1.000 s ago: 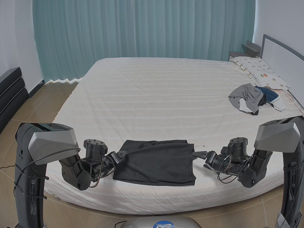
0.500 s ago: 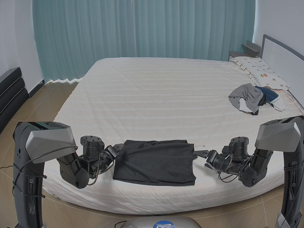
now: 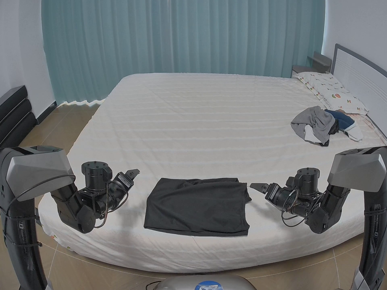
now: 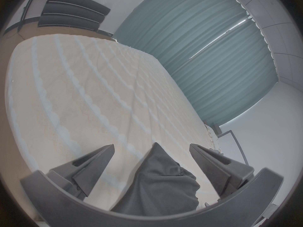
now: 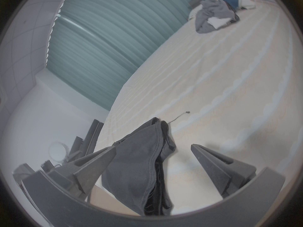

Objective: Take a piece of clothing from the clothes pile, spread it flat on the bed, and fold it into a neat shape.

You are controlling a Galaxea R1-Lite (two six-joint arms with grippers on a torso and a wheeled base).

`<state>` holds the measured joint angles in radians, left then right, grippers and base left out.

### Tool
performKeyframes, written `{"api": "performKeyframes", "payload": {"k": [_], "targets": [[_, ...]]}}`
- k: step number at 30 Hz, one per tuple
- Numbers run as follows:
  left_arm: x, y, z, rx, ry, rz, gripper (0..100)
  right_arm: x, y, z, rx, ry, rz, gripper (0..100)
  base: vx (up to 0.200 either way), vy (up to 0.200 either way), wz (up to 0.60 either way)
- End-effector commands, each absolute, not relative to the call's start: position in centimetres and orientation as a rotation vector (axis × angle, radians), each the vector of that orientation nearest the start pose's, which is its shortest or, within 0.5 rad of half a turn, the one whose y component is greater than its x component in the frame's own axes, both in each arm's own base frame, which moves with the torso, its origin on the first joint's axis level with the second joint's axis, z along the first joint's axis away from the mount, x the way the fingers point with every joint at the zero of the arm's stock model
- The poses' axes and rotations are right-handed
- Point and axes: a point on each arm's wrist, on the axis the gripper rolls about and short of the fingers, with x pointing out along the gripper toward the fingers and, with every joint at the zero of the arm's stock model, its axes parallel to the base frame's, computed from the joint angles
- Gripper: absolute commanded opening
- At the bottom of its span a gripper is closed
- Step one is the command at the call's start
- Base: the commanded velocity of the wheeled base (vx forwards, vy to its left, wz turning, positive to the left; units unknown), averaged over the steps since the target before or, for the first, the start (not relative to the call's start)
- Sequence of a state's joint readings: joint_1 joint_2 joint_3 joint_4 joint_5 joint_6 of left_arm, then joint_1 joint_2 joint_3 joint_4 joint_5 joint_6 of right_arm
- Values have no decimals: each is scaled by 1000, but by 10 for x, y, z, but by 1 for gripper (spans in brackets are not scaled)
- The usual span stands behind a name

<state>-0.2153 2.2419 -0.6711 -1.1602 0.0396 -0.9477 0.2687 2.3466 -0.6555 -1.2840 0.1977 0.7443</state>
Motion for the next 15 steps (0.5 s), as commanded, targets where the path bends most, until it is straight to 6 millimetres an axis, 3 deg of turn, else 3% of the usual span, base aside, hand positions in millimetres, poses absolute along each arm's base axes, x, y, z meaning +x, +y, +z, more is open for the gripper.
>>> {"api": "performKeyframes", "payload": {"k": [1, 6, 7, 8, 9, 10, 15], "targets": [[343, -72, 47, -857, 378, 27, 100, 336, 101, 14, 633, 497, 273, 100, 0, 0, 0], [311, -61, 74, -629, 292, 67, 100, 300, 106, 52, 580, 423, 243, 100, 0, 0, 0], [311, -61, 74, -629, 292, 67, 100, 300, 106, 52, 580, 423, 243, 100, 0, 0, 0], [293, -57, 89, -587, 242, 51, 100, 284, 101, 65, 532, 393, 244, 100, 0, 0, 0], [293, -57, 89, -587, 242, 51, 100, 284, 101, 65, 532, 393, 244, 100, 0, 0, 0], [276, -53, 106, -575, 175, 28, 100, 269, 95, 78, 485, 356, 246, 100, 0, 0, 0], [238, -45, 132, -478, 91, -1, 100, 229, 82, 103, 402, 292, 250, 100, 0, 0, 0]]}}
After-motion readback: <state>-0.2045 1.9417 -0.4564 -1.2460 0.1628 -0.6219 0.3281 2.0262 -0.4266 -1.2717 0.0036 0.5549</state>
